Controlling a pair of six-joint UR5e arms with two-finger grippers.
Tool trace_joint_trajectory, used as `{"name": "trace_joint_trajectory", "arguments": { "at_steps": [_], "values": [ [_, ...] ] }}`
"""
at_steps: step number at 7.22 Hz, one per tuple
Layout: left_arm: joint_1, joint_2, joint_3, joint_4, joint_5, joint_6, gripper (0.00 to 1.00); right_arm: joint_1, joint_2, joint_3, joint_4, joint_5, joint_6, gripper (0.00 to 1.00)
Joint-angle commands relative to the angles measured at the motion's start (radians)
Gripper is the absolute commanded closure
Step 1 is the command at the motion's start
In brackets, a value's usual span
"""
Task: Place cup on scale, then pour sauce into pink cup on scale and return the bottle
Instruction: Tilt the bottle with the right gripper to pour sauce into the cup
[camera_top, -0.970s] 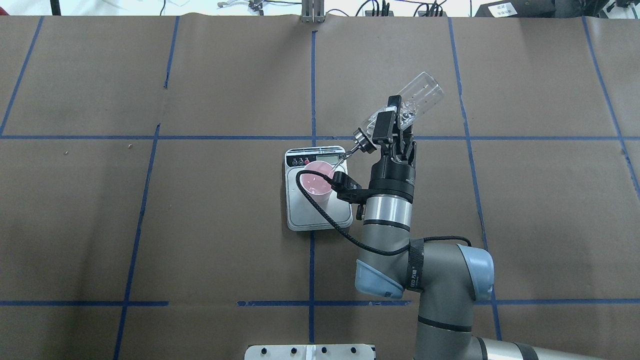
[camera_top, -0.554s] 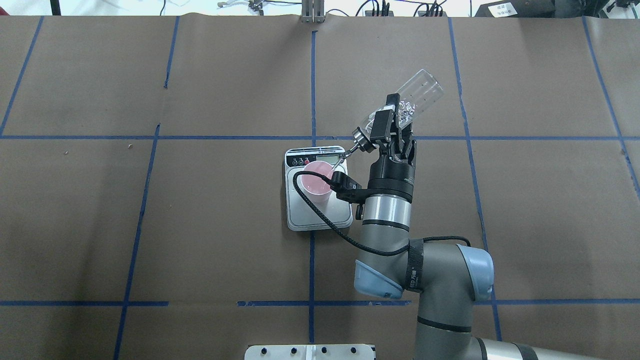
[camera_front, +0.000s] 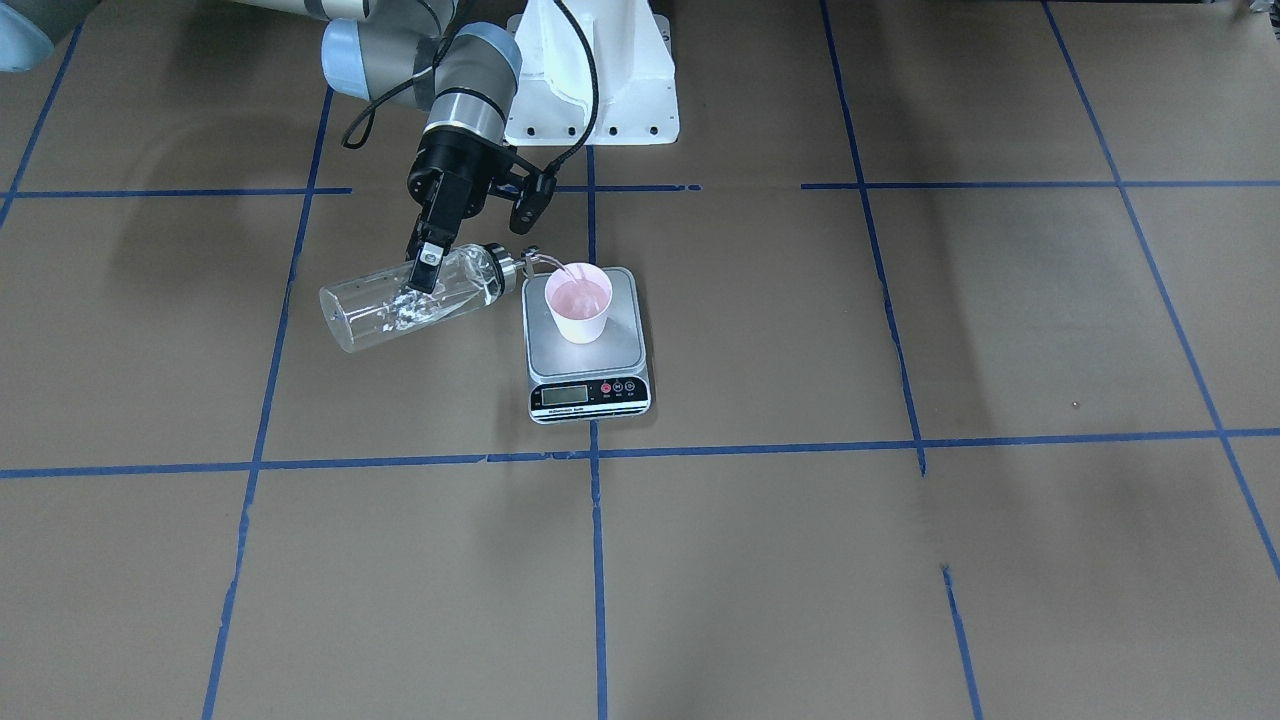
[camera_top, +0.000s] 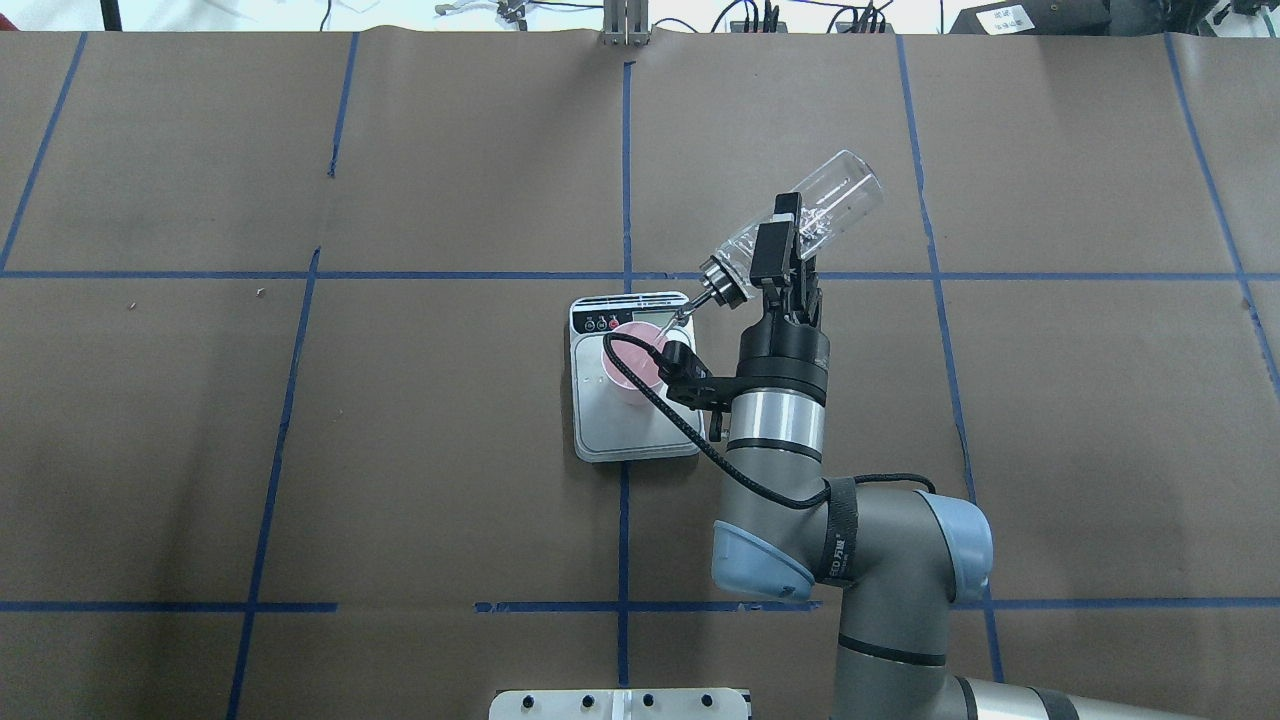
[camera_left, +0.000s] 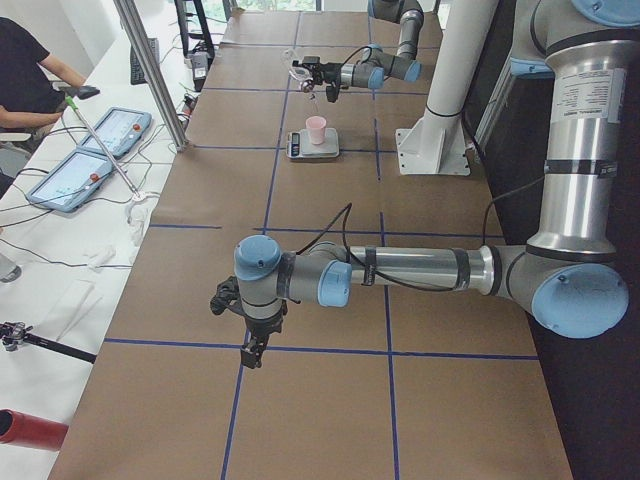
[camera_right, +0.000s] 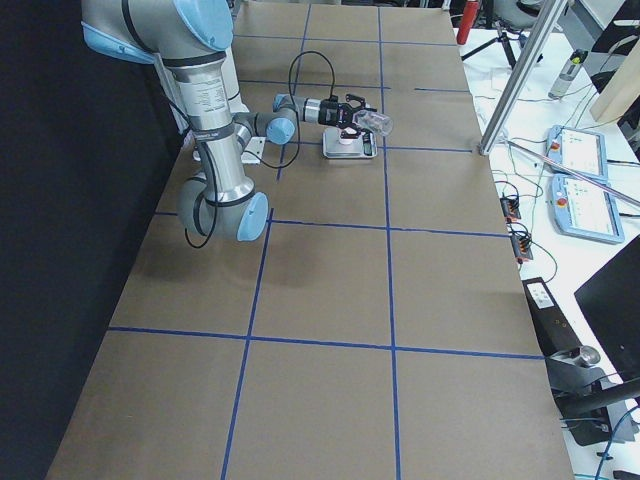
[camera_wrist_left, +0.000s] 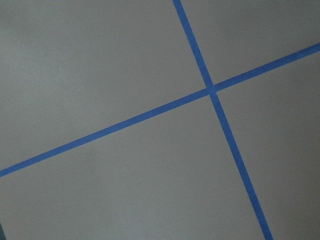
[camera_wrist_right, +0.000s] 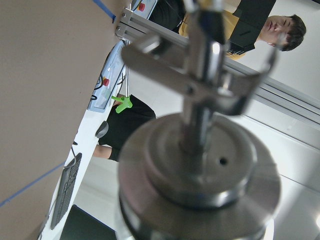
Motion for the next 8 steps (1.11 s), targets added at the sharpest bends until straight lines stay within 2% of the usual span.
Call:
{"name": "trace_joint_trajectory", "arguments": {
  "at_steps": [1,4,5,7,8],
  "values": [
    [0.000,-0.001,-0.001,0.000,0.000,0.001,0.00,-0.002,-0.004,-0.003,0.069,0.071,0.132,1.00],
    [-0.003,-0.001,-0.003,0.000,0.000,0.000,0.00,-0.003,0.002,0.000,0.075,0.157,0.394,1.00],
    [-0.005,-0.001,-0.003,0.000,0.000,0.000,0.00,-0.003,0.005,0.021,0.075,0.178,0.409,1.00],
    [-0.008,-0.002,-0.003,0.000,0.000,0.000,0.00,-0.003,0.006,0.090,0.075,0.250,0.542,1.00],
    [-0.008,-0.002,-0.004,0.000,0.000,0.000,0.00,0.003,0.008,0.165,0.075,0.311,0.626,1.00]
  ]
}}
